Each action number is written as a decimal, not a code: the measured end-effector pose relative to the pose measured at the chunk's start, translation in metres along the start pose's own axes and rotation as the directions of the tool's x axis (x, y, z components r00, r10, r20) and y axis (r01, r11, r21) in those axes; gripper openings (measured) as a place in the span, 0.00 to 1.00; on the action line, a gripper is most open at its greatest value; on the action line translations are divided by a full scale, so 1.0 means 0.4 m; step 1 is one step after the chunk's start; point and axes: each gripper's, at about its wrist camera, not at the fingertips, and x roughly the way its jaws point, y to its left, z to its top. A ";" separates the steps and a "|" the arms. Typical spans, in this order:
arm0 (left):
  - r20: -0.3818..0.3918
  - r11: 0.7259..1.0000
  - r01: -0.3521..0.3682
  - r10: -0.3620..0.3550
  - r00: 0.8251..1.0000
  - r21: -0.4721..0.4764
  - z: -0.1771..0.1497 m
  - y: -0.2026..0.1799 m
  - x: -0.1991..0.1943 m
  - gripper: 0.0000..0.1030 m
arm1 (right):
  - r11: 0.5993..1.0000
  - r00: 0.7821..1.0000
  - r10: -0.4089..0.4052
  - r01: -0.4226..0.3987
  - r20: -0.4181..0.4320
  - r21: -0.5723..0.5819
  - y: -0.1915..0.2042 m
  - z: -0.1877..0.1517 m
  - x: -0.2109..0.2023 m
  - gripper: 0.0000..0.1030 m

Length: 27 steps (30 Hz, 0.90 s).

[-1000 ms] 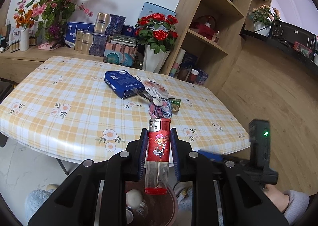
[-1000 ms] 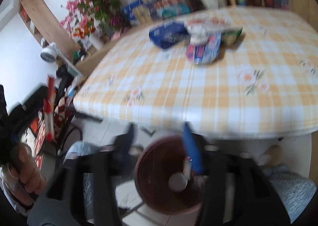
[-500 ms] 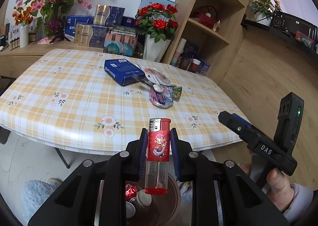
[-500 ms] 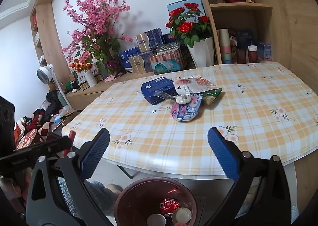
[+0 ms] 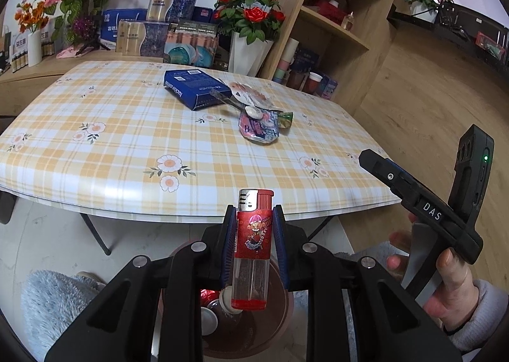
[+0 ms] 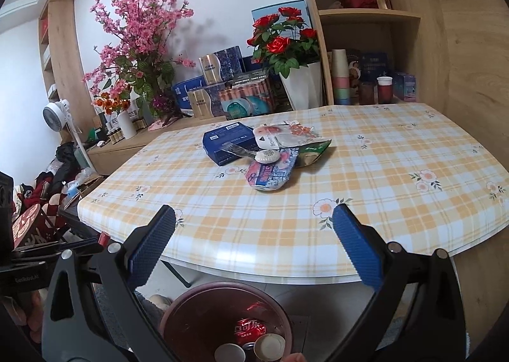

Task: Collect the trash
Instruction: 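Open the left tool over the bin to drop the red lighter, then grasp the white round packet on the blue wrapper with the right tool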

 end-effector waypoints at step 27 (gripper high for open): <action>0.092 0.985 -0.163 0.167 0.982 -0.050 0.048 0.098 -0.018 0.89 | 0.998 0.995 -0.003 0.010 -0.097 0.069 -0.057 -0.017 0.069 0.95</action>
